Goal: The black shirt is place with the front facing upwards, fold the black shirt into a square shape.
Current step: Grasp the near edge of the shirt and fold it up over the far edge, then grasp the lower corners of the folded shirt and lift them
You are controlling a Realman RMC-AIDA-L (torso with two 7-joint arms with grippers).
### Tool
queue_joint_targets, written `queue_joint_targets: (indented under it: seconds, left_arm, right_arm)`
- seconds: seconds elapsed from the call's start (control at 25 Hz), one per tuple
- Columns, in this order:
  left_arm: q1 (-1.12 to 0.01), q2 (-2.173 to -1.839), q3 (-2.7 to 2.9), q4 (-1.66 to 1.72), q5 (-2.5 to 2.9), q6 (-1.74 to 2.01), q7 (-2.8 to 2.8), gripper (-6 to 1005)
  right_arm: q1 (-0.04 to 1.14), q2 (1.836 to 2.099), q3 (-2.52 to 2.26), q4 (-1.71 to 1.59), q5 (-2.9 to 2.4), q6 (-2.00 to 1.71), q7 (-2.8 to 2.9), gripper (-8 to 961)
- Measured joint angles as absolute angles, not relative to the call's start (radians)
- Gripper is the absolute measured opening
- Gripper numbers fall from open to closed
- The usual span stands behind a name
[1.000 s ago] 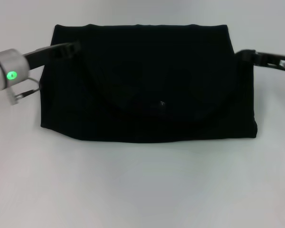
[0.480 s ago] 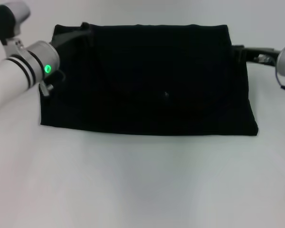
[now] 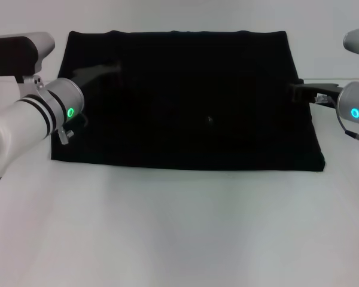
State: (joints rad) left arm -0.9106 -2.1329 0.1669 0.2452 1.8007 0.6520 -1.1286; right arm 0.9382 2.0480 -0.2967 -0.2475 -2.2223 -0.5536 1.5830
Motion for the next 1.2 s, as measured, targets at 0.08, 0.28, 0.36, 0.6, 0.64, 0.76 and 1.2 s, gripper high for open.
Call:
queue_joint_targets:
  seconds: [0.08,0.28,0.36,0.6,0.64,0.76,1.2]
  left_arm:
    - [-0.91,-2.133,0.168,0.245,1.8,0.652,-1.127,24]
    - [-0.911,-2.136,0.172,0.244,1.802,0.658,-1.132,38]
    - [-0.91,-2.136,0.174,0.244,1.804,0.668,-1.133,48]
    - [-0.895,-2.129,0.171,0.277,1.801,0.71,-1.206,76]
    - [-0.886,-2.128,0.174,0.295,1.801,0.735,-1.243,112]
    - [-0.855,-2.126,0.176,0.354,1.8,0.828,-1.331,221]
    - [-0.794,-2.126,0.184,0.431,1.799,0.935,-1.407,781]
  right_arm:
    - [0.936,2.048,-0.297,-0.245,-2.222,-0.555,1.581,184]
    - [0.934,2.048,-0.297,-0.243,-2.225,-0.562,1.573,196]
    - [0.934,2.051,-0.307,-0.245,-2.227,-0.571,1.572,201]
    - [0.926,2.058,-0.393,-0.286,-2.229,-0.629,1.618,216]
    - [0.924,2.057,-0.413,-0.298,-2.229,-0.638,1.642,218]
    - [0.91,2.064,-0.471,-0.369,-2.229,-0.684,1.712,328]
    - [0.875,2.064,-0.588,-0.578,-2.236,-0.853,1.942,616]
